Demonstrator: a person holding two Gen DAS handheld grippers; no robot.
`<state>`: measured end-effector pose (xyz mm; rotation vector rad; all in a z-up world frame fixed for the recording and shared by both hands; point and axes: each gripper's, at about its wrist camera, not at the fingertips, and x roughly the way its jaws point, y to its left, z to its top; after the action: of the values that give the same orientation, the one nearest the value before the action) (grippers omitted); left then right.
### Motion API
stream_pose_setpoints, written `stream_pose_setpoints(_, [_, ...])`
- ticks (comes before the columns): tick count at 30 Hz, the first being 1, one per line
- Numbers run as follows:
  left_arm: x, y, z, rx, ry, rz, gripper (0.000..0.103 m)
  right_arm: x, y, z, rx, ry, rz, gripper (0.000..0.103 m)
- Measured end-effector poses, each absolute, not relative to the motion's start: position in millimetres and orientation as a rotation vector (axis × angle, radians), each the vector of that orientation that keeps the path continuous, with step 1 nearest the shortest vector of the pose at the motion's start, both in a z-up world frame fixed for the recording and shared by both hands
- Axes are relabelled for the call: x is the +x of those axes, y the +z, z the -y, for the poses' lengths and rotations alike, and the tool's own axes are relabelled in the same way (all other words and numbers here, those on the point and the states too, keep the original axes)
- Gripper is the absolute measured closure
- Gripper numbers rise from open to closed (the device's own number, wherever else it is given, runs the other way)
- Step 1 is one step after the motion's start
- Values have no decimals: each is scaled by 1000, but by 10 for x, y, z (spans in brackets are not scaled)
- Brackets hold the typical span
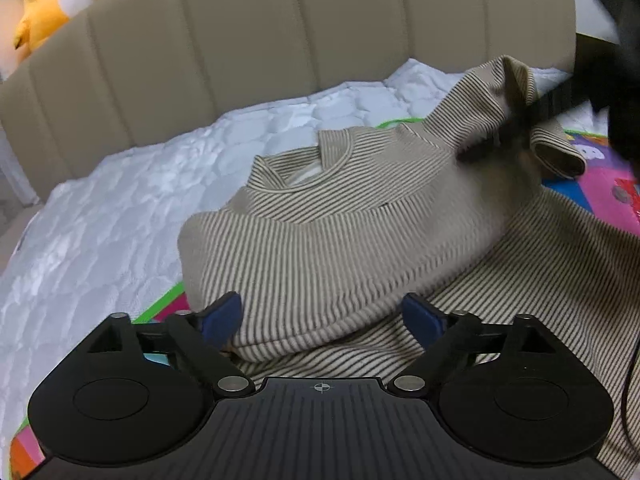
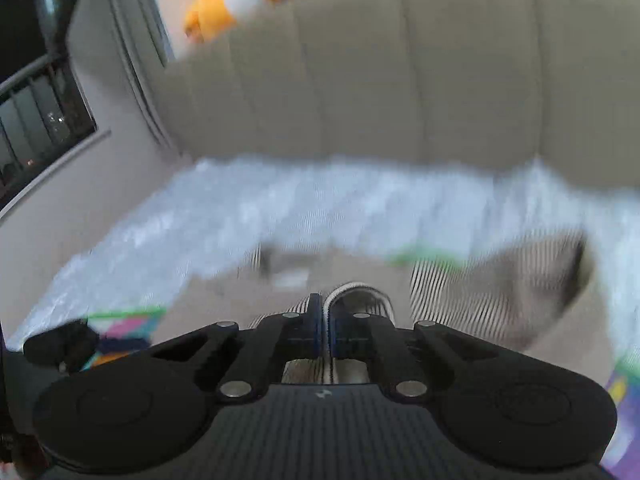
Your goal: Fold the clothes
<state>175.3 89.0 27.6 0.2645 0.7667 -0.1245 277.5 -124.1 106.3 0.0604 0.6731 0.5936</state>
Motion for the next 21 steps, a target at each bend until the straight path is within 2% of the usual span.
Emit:
stream_pose_setpoints(6, [1785, 222, -996, 241, -82, -809, 8, 2769, 660, 1349, 41, 521, -843, 97])
stream_pose_setpoints(14, [1804, 149, -1131, 247, -26, -834, 7, 2873, 381, 1398, 148, 494, -942, 56])
stream_pose_setpoints(15, [1814, 137, -1139, 254, -21, -833, 7, 2907, 328, 1383, 163, 496, -966, 55])
stream_pose_setpoints(16, [1825, 125, -1147, 262, -16, -833, 6, 2920, 286, 1346, 154, 487, -972, 58])
stream_pose_setpoints(17, [1833, 109, -1150, 276, -12, -830, 6, 2929, 247, 1304, 140, 476, -975, 80])
stream_pose_setpoints(18, [1842, 88, -1149, 295, -7, -825, 6, 2949, 283, 1217, 100, 494, -955, 94])
stream_pose_setpoints(19, [1847, 68, -1148, 314, -2, -820, 6, 2969, 332, 1122, 55, 516, -931, 99])
stream_pose_setpoints(21, [1862, 40, -1155, 350, 14, -807, 5, 3009, 645, 914, -20, 579, -794, 99])
